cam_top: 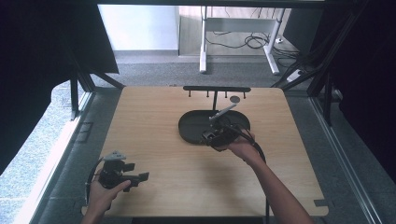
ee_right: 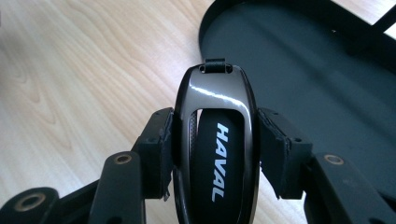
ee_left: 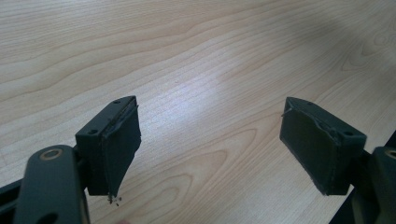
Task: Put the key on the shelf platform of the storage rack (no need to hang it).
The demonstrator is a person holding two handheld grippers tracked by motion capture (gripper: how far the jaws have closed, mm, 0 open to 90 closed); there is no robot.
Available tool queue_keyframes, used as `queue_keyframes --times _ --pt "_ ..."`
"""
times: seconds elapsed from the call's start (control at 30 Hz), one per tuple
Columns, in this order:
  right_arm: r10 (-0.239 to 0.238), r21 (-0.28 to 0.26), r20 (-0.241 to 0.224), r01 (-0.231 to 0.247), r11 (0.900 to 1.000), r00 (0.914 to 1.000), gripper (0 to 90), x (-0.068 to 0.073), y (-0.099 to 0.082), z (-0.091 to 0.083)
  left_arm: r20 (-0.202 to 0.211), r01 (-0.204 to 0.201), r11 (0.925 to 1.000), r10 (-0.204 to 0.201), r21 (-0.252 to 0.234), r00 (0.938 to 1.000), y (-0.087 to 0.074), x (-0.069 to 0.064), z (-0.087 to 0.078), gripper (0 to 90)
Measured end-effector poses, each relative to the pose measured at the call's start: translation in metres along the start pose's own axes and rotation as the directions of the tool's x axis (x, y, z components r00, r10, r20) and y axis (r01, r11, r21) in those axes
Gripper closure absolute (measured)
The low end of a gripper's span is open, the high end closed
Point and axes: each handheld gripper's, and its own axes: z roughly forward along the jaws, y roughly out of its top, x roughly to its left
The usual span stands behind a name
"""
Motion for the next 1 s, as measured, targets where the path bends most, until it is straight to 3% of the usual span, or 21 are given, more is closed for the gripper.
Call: queue_keyframes --times 0.53,1.0 --pt "0.053 -0.008 0.043 -0.052 0.9986 0.9977 49.0 -0.02 0.016 0.009 0.003 -0.005 1.0 0.005 0.003 1.0 0.0 -0.001 0.0 20.5" --pt "0.114 -0.009 0.08 -0.114 0.9935 0.9903 49.0 -0.04 0.016 0.016 0.004 -0.005 1.0 0.005 0.004 1.0 0.0 -0.001 0.001 20.5"
